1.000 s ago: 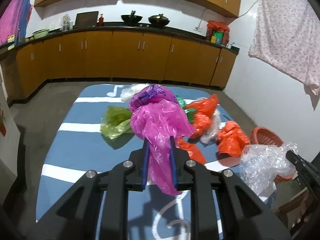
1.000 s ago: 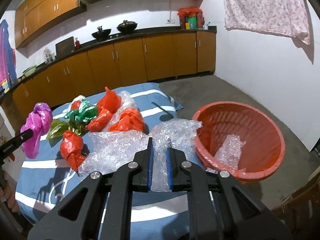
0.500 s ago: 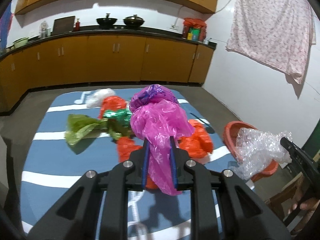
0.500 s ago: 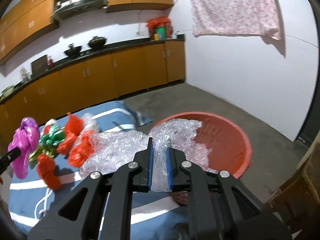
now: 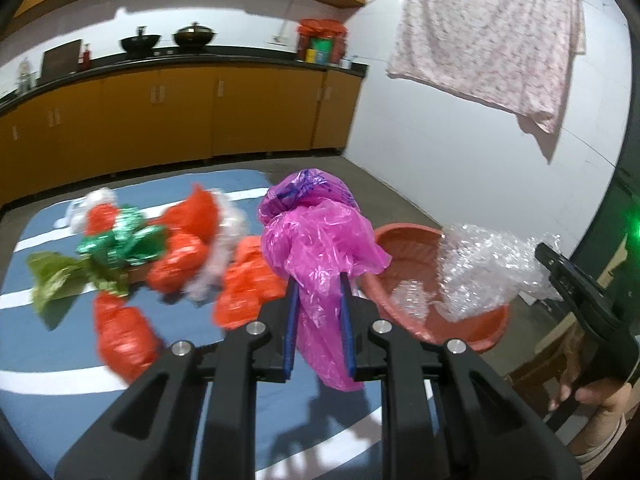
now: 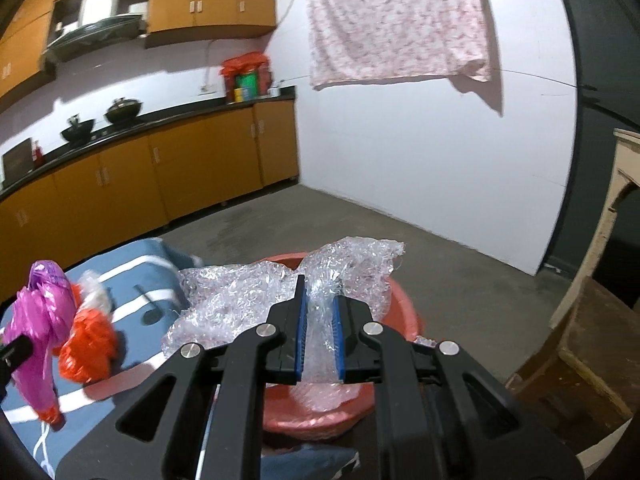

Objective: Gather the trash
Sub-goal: 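Carry pink bag and bubble wrap to the red basket and release both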

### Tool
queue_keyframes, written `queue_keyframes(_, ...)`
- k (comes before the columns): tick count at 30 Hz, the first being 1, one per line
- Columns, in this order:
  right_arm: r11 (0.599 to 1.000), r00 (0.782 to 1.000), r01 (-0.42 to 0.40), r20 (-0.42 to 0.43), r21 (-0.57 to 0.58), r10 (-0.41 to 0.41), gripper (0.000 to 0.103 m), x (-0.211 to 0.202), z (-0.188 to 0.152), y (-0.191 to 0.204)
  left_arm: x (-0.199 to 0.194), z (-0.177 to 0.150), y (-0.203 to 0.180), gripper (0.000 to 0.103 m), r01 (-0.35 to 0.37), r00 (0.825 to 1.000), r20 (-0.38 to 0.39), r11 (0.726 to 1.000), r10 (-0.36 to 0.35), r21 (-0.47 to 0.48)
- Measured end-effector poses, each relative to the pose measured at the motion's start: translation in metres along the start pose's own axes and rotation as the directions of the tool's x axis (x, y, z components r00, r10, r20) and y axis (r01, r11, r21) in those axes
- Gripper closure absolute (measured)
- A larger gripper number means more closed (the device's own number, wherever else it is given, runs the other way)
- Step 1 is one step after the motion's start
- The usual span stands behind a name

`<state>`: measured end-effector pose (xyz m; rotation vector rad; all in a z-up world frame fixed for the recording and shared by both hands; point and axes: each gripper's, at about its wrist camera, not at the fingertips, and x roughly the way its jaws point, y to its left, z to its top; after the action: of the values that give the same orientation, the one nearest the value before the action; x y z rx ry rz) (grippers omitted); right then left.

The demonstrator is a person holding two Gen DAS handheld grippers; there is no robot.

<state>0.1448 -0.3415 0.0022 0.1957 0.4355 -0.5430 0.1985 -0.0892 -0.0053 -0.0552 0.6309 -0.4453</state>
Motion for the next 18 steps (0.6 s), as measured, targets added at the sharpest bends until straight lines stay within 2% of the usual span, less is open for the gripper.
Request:
queue_keyframes(7,0.996,0.997,0.077,0.003,0.053,-0.078,0.091,0.019,0.004,-0.016,0.038,0.005,-0.041,0.084,0.068,0.997,-0.026,0.997,-0.067,0.046)
queue_keyframes(18,0.99,0.996,0.092,0.0,0.107,-0.093,0.091,0.047,0.013,-0.03,0.091,0.008,-0.082,0.084,0.144,0.987,-0.077,0.986,-0.138,0.081)
